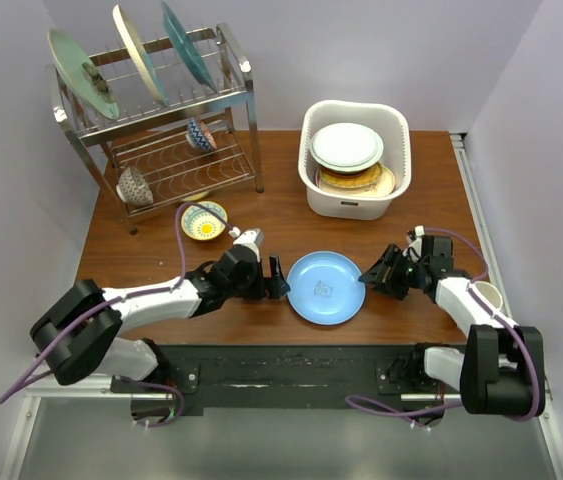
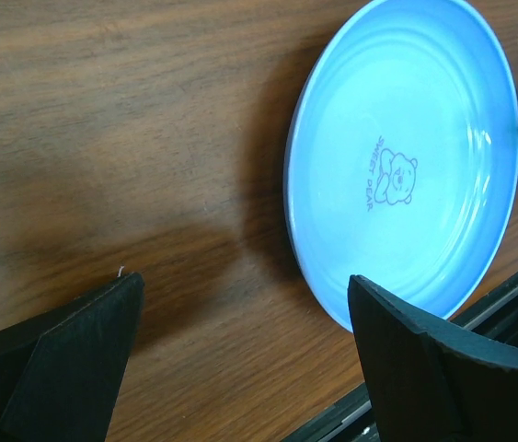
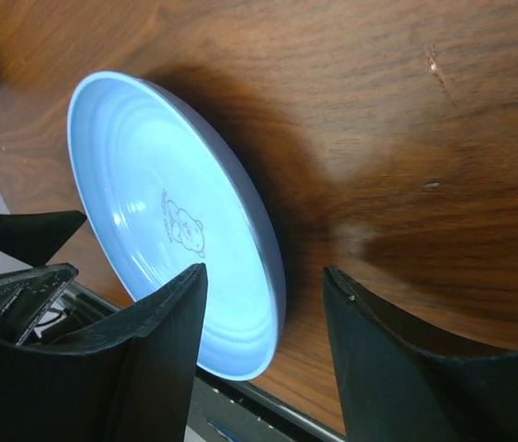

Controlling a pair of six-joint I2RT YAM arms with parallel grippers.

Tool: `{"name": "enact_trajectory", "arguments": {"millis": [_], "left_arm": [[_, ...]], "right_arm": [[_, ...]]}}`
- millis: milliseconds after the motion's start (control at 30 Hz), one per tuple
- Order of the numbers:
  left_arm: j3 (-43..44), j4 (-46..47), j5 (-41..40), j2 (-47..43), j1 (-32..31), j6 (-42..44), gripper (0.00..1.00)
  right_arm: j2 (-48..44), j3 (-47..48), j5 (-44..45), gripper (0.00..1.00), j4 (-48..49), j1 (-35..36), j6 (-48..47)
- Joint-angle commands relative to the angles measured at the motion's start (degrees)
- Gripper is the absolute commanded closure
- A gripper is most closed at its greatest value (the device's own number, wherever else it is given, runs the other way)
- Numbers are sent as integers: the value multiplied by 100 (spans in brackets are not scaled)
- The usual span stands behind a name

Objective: Place the plates into the plastic bin on the countertop
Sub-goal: Pick up the plate at the center of the board.

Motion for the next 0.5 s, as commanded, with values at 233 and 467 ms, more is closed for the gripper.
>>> {"name": "enact_trajectory", "arguments": {"millis": [233, 467], "left_arm": [[418, 227, 202, 378, -114, 44, 3], [453, 227, 193, 466, -149, 62, 3]], "right_arm": [[473, -308, -172, 54, 432, 61, -114], [693, -510, -234, 57, 766, 184, 18]]}}
